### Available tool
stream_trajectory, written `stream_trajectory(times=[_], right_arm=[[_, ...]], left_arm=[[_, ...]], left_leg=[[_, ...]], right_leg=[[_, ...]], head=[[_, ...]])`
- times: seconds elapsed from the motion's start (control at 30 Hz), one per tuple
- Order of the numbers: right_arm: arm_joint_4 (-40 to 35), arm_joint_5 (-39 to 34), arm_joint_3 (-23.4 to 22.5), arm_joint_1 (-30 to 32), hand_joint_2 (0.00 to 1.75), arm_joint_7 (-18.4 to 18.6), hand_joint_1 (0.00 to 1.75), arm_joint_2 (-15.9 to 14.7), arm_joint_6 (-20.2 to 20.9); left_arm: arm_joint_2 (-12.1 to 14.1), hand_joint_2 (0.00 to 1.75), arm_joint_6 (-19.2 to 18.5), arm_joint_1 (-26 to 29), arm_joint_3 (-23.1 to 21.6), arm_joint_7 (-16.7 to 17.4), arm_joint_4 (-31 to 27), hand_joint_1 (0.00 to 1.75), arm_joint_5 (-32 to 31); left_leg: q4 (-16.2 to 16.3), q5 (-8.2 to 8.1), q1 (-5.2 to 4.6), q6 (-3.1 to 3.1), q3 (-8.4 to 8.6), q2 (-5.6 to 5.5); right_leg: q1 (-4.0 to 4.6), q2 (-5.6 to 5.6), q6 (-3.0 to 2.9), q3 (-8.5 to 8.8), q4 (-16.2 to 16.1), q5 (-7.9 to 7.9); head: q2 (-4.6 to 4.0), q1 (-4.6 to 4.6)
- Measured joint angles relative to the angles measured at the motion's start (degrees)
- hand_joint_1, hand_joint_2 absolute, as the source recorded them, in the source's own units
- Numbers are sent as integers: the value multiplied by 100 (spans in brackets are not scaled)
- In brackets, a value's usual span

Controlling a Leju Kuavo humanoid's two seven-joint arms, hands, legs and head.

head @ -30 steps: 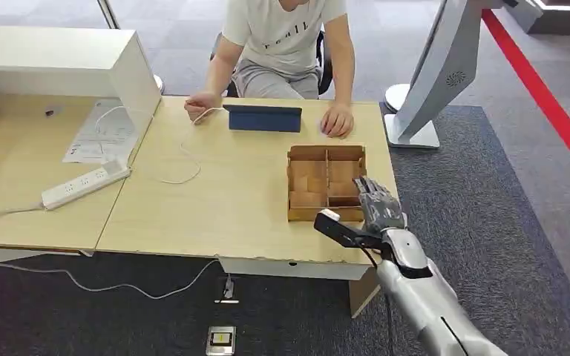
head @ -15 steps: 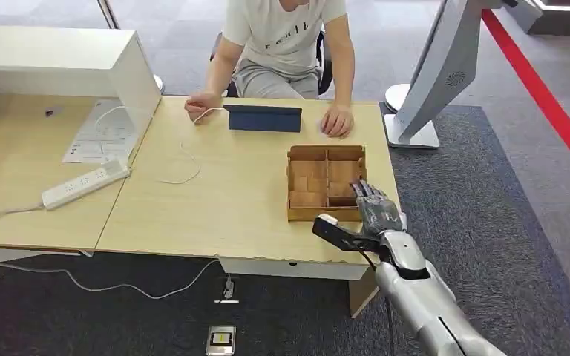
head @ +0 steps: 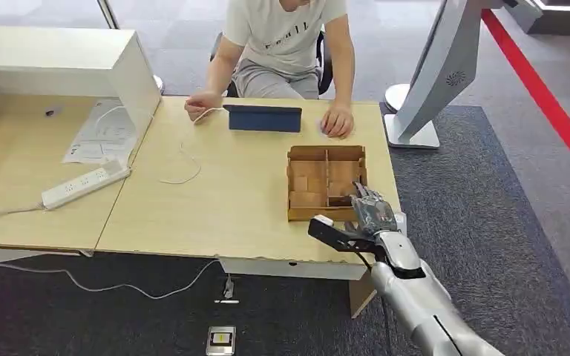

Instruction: Pass the card to the sensor for recognition and then transmit it.

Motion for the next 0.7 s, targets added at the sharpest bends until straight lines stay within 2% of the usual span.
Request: stream_trajectory(times=[0.37,0.7], right_arm=[[26,35,0,-67,175,0,171,-22,59],[22,17,-7,-61,175,-26,175,-168,20]], left_arm=[[2,0,-20,-2,0,0,0,0,-24],[22,0,-59,0,-15,-135,0,0,-127]], left_leg=[[0,0,0,0,3,1],[0,0,0,0,7,1]], right_leg=[[0,0,0,-1,-1,0],[0,0,0,3,-2,0]], head=[[0,-2],[0,-2]])
